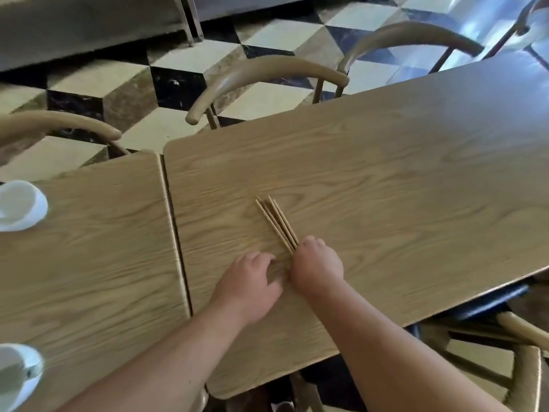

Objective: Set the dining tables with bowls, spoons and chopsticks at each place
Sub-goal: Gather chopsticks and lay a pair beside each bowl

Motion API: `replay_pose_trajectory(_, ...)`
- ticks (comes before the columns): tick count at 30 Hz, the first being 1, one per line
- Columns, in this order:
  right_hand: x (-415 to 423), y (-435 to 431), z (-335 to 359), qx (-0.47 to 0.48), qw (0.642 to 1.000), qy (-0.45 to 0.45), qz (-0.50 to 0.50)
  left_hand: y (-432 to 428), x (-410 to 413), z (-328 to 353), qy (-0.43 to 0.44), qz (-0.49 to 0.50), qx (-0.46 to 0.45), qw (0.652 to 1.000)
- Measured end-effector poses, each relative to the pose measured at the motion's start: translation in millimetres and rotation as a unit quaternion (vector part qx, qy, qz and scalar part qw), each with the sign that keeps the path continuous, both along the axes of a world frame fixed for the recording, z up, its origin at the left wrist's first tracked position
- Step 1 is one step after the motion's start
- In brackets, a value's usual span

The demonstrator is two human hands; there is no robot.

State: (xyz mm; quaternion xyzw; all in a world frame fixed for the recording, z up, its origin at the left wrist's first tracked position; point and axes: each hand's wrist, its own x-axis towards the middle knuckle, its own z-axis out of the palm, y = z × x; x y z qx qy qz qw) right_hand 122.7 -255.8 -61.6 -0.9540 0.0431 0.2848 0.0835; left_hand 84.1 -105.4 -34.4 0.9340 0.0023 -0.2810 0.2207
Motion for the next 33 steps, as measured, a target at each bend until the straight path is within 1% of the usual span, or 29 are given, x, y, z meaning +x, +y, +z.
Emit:
replay_pose_trajectory(4,-1.1,8.1,2.7,-0.022,1.000,0.006,-0.012,24.7,-14.5,-2.3,-0.014,0.047,-0.042,0.998)
replay_pose_trajectory(6,-2.6,16.2,11.2,-0.006,0.999,0.013,-0.031,38.9,-22.4,-3.9,-0.020,0.085,-0.059,0.994)
replay_pose_trajectory(8,-5.7,31.6,16.7,0.048,0.997,0.038,-0.054,52.8,-30.5,-3.0,-0.015,0.137,-0.075,0.988)
replay_pose_trajectory(9,-9.5,46.9,21.2,0.101,0.991,0.052,-0.066,63.9,-35.0,0.4,-0.001,0.178,-0.092,0.980)
replay_pose_trajectory(10,-15.5,63.2,26.9,0.170,0.979,0.070,-0.091,72.8,-38.0,3.4,0.023,0.227,-0.124,0.966)
replay_pose_trajectory(12,-36.7,109.6,42.2,0.311,0.929,0.122,-0.158,101.9,-47.9,15.0,0.066,0.320,-0.218,0.920)
replay_pose_trajectory(14,-64.4,160.8,60.1,0.393,0.883,0.175,-0.188,141.4,-63.2,32.4,0.077,0.380,-0.303,0.870)
replay_pose_trajectory(16,-93.1,207.9,78.5,0.443,0.847,0.232,-0.179,185.9,-82.2,51.5,0.086,0.411,-0.363,0.832)
replay_pose_trajectory(18,-122.3,255.3,99.7,0.488,0.814,0.275,-0.157,239.5,-109.3,70.0,0.091,0.413,-0.430,0.798)
replay_pose_trajectory(20,-148.7,294.4,119.3,0.525,0.781,0.302,-0.153,286.9,-136.0,86.0,0.100,0.392,-0.477,0.781)
replay_pose_trajectory(23,-192.4,355.4,142.0,0.558,0.757,0.297,-0.167,345.9,-176.1,101.4,0.107,0.387,-0.513,0.758)
replay_pose_trajectory(25,-217.3,387.1,149.0,0.571,0.754,0.269,-0.183,370.9,-193.9,107.6,0.110,0.417,-0.524,0.734)
replay_pose_trajectory(26,-227.9,400.1,150.7,0.572,0.758,0.253,-0.187,380.7,-200.3,110.1,0.112,0.437,-0.530,0.719)
replay_pose_trajectory(27,-237.2,410.9,152.3,0.566,0.768,0.232,-0.188,389.3,-205.1,113.1,0.111,0.451,-0.533,0.707)
replay_pose_trajectory(28,-245.1,418.5,153.5,0.556,0.783,0.206,-0.186,395.4,-208.5,116.2,0.109,0.460,-0.533,0.702)
replay_pose_trajectory(30,-256.8,426.6,155.6,0.529,0.819,0.142,-0.169,403.3,-212.3,123.3,0.102,0.458,-0.524,0.711)
replay_pose_trajectory(32,-260.2,429.0,155.9,0.509,0.841,0.091,-0.161,406.9,-212.9,127.1,0.095,0.449,-0.519,0.721)
replay_pose_trajectory(33,-259.0,428.1,155.4,0.495,0.851,0.072,-0.160,407.9,-212.2,126.8,0.093,0.450,-0.519,0.721)
